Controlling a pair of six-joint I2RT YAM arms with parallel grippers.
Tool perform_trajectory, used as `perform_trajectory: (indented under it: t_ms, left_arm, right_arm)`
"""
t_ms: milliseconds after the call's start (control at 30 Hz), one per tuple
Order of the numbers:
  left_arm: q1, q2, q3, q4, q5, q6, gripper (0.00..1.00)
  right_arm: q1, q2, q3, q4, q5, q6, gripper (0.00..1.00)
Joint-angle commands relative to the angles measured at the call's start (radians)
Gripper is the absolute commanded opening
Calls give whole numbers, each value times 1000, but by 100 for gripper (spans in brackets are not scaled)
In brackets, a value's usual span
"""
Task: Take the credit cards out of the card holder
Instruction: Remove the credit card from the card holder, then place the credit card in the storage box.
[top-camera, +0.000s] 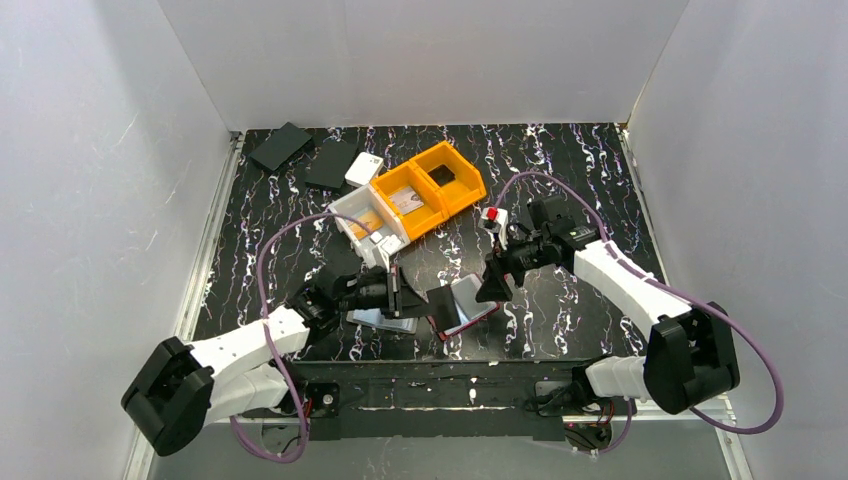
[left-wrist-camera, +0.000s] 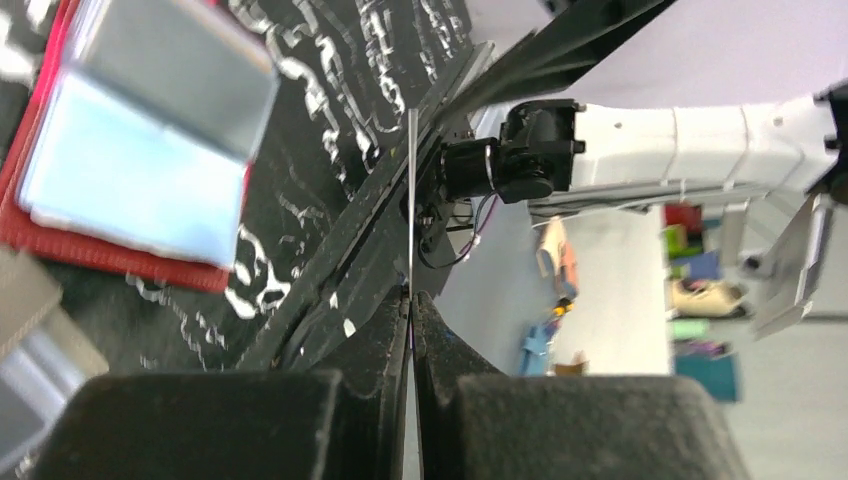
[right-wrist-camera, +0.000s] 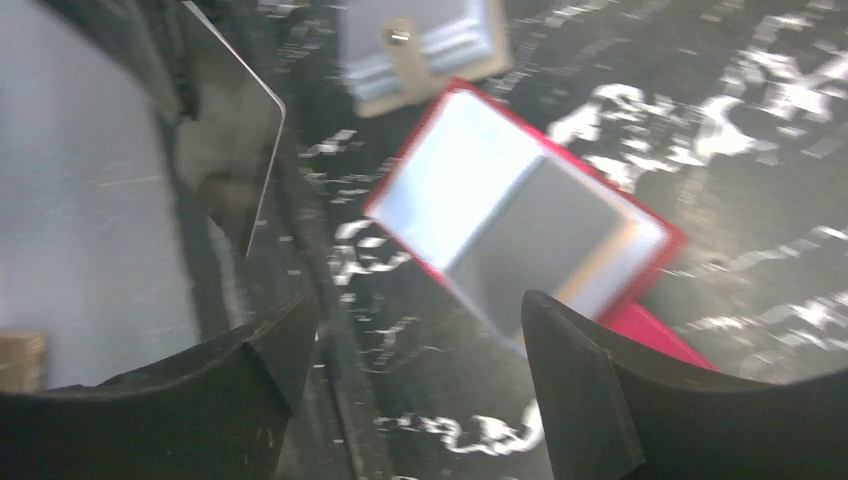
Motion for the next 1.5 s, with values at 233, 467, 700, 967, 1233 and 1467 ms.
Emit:
perform_trajectory:
  t_ms: [233, 467, 700, 967, 1233, 1467]
  left_arm:
    - [-84, 12, 278, -88, 23, 310, 0]
    - [-88, 23, 282, -87, -8, 319, 0]
    - [-89, -22, 240, -86, -29, 323, 0]
    - [-88, -34, 228, -87, -45, 331, 0]
    - [-99, 39, 314, -87, -36, 347, 0]
    - [-123, 93, 376, -77, -37, 352, 0]
  right_arm:
    - [-2, -26, 108, -77, -459, 82, 86]
    - [-2, -62, 150, -113, -424, 78, 84]
    - [-150, -110, 111, -4, -183, 207, 83]
    - [-169, -179, 101, -44, -331, 139, 83]
    - [-102, -171, 80, -7, -401, 168, 83]
    - [-64, -142, 88, 10, -415, 185, 74]
